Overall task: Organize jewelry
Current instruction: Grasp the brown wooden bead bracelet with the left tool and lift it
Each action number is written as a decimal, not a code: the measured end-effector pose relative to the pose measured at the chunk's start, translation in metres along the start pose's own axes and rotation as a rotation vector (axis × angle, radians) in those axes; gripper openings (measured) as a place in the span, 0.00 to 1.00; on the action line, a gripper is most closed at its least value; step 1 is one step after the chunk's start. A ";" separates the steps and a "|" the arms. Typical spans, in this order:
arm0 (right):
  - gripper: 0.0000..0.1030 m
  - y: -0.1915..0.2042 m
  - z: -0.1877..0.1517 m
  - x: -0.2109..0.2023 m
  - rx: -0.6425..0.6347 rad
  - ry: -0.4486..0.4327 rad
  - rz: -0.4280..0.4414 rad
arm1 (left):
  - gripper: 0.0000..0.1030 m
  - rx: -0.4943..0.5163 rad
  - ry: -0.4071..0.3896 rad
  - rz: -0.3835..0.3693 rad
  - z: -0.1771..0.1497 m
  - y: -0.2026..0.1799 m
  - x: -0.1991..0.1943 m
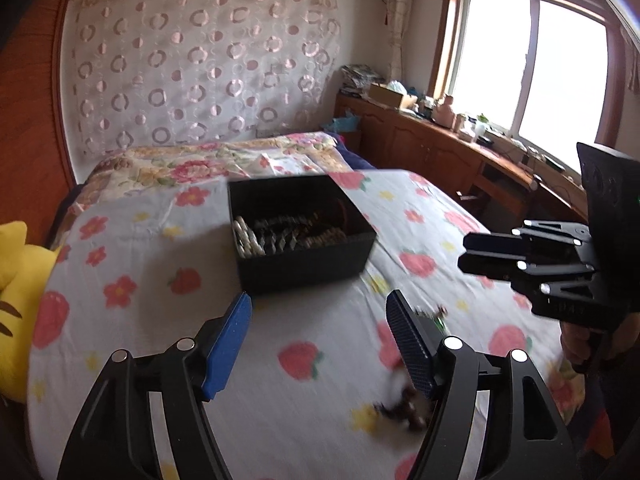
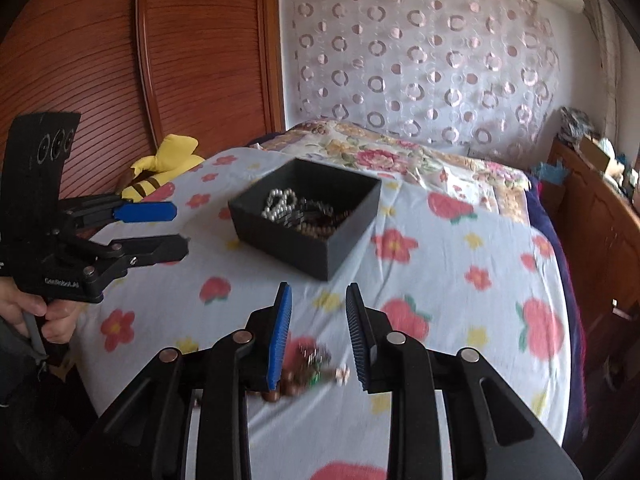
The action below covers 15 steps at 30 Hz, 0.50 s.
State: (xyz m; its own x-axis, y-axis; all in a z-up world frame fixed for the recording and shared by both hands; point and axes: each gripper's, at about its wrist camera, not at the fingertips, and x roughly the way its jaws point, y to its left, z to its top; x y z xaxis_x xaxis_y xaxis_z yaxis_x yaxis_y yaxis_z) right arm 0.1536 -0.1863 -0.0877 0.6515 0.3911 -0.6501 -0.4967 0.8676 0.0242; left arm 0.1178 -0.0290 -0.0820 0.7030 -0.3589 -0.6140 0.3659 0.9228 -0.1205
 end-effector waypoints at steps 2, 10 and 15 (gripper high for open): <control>0.30 -0.002 -0.011 -0.003 0.016 0.004 0.000 | 0.65 0.012 0.018 -0.009 -0.010 -0.006 0.000; 0.30 -0.008 -0.054 0.003 0.059 0.073 -0.018 | 0.57 0.052 0.083 -0.060 -0.039 -0.030 0.005; 0.30 -0.007 -0.068 0.002 0.066 0.087 -0.026 | 0.38 0.065 0.125 -0.113 -0.044 -0.043 0.016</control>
State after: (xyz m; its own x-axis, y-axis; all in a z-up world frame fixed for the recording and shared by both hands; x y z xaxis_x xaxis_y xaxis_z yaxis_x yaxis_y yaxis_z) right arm 0.1191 -0.2131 -0.1409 0.6103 0.3422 -0.7144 -0.4395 0.8966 0.0540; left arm 0.0861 -0.0677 -0.1211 0.5755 -0.4363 -0.6917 0.4800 0.8650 -0.1462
